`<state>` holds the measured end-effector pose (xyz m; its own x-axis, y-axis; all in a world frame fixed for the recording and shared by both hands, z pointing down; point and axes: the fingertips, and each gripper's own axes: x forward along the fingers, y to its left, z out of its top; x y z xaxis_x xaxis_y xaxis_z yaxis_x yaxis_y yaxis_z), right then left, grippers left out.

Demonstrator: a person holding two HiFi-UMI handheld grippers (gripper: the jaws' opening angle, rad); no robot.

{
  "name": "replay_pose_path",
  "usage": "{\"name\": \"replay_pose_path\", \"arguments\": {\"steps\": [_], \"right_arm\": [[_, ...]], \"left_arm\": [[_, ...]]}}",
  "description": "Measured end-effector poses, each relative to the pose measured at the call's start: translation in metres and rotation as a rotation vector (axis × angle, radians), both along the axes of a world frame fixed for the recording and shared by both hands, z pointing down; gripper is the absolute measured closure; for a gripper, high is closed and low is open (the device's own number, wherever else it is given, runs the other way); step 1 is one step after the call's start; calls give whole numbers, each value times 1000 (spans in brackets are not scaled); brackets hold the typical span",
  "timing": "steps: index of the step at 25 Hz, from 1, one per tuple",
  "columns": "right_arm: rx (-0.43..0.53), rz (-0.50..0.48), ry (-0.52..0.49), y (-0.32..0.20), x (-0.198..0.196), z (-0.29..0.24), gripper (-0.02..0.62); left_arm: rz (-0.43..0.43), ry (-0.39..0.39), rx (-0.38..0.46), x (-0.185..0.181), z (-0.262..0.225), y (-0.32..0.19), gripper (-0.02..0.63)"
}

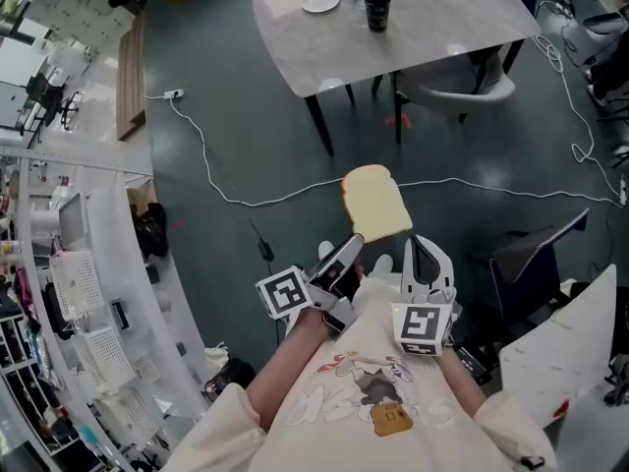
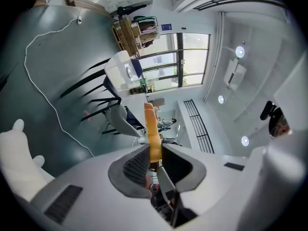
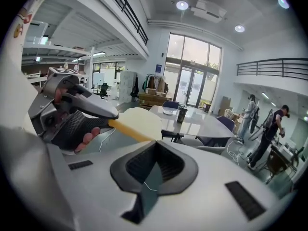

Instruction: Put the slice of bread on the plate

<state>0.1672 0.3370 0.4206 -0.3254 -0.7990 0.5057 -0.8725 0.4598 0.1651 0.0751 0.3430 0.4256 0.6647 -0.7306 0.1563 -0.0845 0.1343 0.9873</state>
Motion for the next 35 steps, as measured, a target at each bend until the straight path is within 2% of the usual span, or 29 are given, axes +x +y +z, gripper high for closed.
{"name": "replay_pose_path", "arguments": {"steps": [6, 10, 15, 19, 25, 28, 31, 35], "right_arm": [[-16, -71, 3, 13, -6, 9, 590], [-28, -62, 9, 10, -8, 9, 589], [-52, -74, 26, -34, -26, 15, 591], [-57, -30, 31, -80, -50, 21, 590], [-30, -10, 53, -146, -102, 6, 591], [-18, 15, 57, -179, -126, 2, 591], [-33, 29, 42, -199, -154, 2, 590], [-27, 26, 51, -218, -181, 3, 590]], "left_arm": [[-24, 20, 7, 4, 6, 9, 522], [-6, 46, -4, 4, 4, 5, 522], [0, 63, -16, -11, 7, -39, 522], [8, 73, -40, -42, 13, -84, 522], [35, 98, -8, -93, 0, -151, 522], [54, 135, 0, -115, -3, -182, 522], [51, 171, 4, -140, -6, -204, 522], [47, 170, -4, -167, 0, -223, 522]]}}
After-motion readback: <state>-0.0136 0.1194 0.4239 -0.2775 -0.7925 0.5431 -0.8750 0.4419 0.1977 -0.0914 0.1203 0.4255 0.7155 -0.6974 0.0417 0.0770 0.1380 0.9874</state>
